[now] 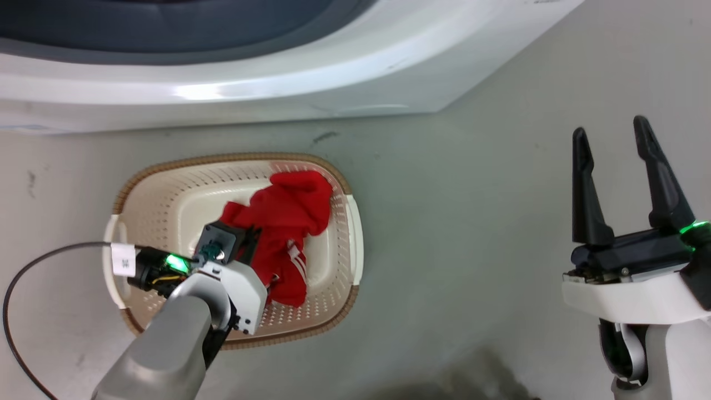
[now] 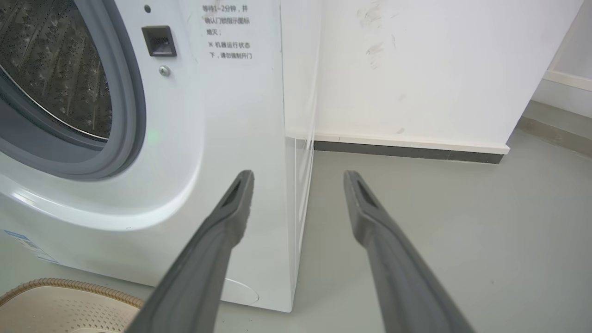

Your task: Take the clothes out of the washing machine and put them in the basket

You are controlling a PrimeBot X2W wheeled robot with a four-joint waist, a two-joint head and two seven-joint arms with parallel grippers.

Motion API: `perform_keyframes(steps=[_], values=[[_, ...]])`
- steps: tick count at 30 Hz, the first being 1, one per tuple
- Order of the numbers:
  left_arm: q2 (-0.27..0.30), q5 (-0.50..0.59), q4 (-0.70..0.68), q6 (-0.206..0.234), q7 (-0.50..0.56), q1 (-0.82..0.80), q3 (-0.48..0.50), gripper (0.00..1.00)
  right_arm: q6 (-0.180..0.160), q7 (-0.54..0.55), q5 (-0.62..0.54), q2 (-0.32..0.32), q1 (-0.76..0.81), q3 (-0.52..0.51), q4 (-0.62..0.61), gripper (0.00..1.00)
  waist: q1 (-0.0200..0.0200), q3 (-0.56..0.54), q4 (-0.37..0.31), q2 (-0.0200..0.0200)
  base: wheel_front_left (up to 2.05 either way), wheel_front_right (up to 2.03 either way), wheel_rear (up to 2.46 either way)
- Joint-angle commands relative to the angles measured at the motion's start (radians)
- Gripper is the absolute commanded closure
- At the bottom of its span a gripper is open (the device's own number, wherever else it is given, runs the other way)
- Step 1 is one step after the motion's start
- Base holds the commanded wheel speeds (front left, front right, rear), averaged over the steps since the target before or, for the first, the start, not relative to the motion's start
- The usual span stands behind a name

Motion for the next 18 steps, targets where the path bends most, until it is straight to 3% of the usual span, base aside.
perform_keyframes(steps=[1, 8, 15, 16, 17, 18], values=[[-0.011, 0.002, 0.05, -0.006, -0.004, -0.038, -0.001, 1.0, -0.001, -0.002, 0.006, 0.001, -0.023, -0.002, -0.008, 0.0, -0.0002, 0.065, -0.038, 0.0, 0.0, 0.0, 0.0], [-0.051, 0.014, 0.309, -0.025, 0.013, -0.17, -0.019, 1.0, -0.001, -0.002, 0.029, 0.001, -0.062, -0.007, -0.02, 0.0, -0.0002, 0.143, -0.067, 0.0, 0.0, 0.0, 0.0], [-0.079, 0.033, 0.452, -0.038, 0.062, -0.245, -0.066, 1.0, -0.001, -0.002, 0.037, 0.001, -0.079, -0.014, -0.019, 0.0, -0.0002, 0.179, -0.077, 0.0, 0.0, 0.0, 0.0], [-0.082, 0.031, 0.457, -0.04, 0.066, -0.244, -0.067, 0.29, -0.001, -0.002, 0.036, 0.001, -0.08, -0.013, -0.016, 0.0, -0.0002, 0.174, -0.076, 0.0, 0.0, 0.0, 0.0], [-0.086, 0.033, 0.46, -0.04, 0.058, -0.244, -0.069, 0.0, -0.001, -0.002, 0.035, 0.001, -0.081, -0.012, -0.014, 0.0, -0.0002, 0.167, -0.074, 0.0, 0.0, 0.0, 0.0], [-0.091, 0.028, 0.463, -0.041, 0.054, -0.241, -0.069, 0.0, -0.001, -0.002, 0.034, 0.001, -0.081, -0.013, -0.012, 0.0, -0.0002, 0.158, -0.072, 0.0, 0.0, 0.0, 0.0]])
